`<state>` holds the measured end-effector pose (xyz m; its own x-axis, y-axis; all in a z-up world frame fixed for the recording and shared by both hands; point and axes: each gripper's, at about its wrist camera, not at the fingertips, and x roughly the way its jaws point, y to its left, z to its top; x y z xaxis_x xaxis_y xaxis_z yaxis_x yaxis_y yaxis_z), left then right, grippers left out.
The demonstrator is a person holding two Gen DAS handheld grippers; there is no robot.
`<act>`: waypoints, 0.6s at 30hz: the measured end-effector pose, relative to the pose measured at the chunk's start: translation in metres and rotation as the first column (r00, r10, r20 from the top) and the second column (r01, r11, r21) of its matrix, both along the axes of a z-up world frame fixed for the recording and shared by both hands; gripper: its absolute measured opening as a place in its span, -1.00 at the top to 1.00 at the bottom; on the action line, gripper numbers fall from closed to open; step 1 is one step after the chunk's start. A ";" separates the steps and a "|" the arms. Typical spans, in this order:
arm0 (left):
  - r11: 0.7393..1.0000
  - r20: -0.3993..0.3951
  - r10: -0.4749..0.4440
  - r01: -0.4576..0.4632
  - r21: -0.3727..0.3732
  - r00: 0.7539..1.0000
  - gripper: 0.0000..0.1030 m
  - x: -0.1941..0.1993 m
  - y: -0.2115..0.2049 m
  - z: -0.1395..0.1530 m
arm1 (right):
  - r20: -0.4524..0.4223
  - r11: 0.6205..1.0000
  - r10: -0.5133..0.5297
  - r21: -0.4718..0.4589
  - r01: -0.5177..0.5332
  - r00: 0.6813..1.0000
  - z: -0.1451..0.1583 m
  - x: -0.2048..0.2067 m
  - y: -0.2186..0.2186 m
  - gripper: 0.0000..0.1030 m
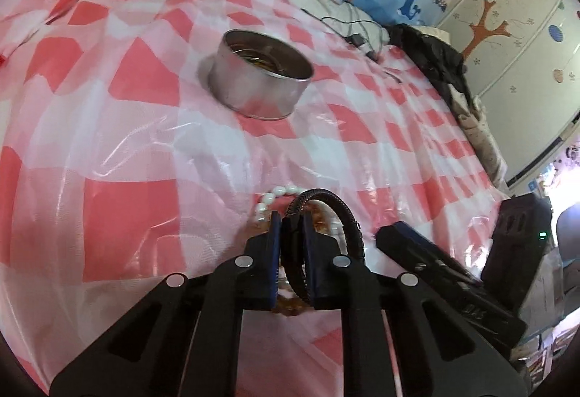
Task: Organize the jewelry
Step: 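Grasp the black braided bracelet from the dish with the left gripper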
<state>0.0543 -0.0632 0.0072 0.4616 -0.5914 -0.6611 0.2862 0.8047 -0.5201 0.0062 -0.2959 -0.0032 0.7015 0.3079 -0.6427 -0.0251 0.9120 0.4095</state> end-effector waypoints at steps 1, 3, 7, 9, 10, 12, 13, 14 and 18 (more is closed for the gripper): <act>1.000 0.003 -0.002 0.002 -0.026 1.000 0.80 -0.001 0.001 0.004 | 0.000 1.000 0.000 0.000 0.000 1.000 0.000 0.000 0.000 -0.71; 0.999 0.038 0.017 -0.015 -0.046 0.999 0.79 -0.003 0.007 0.017 | 0.011 1.000 -0.001 0.009 0.001 1.000 0.001 -0.002 -0.001 -0.74; 0.986 0.048 0.157 -0.153 -0.069 0.986 0.79 0.004 0.041 0.023 | 0.017 1.000 -0.015 0.018 0.015 1.000 0.002 -0.002 -0.003 -0.74; 0.976 0.018 0.210 -0.208 -0.064 0.978 0.79 0.008 0.053 0.015 | 0.020 1.000 -0.013 0.014 0.013 1.000 0.003 -0.003 -0.002 -0.73; 0.970 -0.006 0.235 -0.235 -0.063 0.972 0.79 0.011 0.058 0.009 | 0.026 1.000 -0.014 0.013 0.013 1.000 0.003 -0.004 -0.003 -0.73; 0.966 -0.013 0.253 -0.253 -0.043 0.967 0.79 0.013 0.060 0.006 | 0.067 1.000 0.000 -0.020 0.001 0.998 0.012 -0.010 0.004 -0.72; 0.966 -0.009 0.257 -0.257 -0.034 0.966 0.79 0.013 0.060 0.005 | 0.086 0.999 0.015 -0.041 -0.011 0.996 0.017 -0.013 0.009 -0.72; 0.965 -0.003 0.261 -0.261 -0.029 0.965 0.78 0.013 0.059 0.007 | 0.123 0.995 0.069 -0.084 -0.058 0.990 0.025 -0.018 0.022 -0.72; 0.954 0.017 0.298 -0.298 -0.017 0.954 0.78 0.015 0.064 0.011 | 0.134 0.932 0.308 -0.243 -0.270 0.942 0.042 -0.026 0.082 -0.62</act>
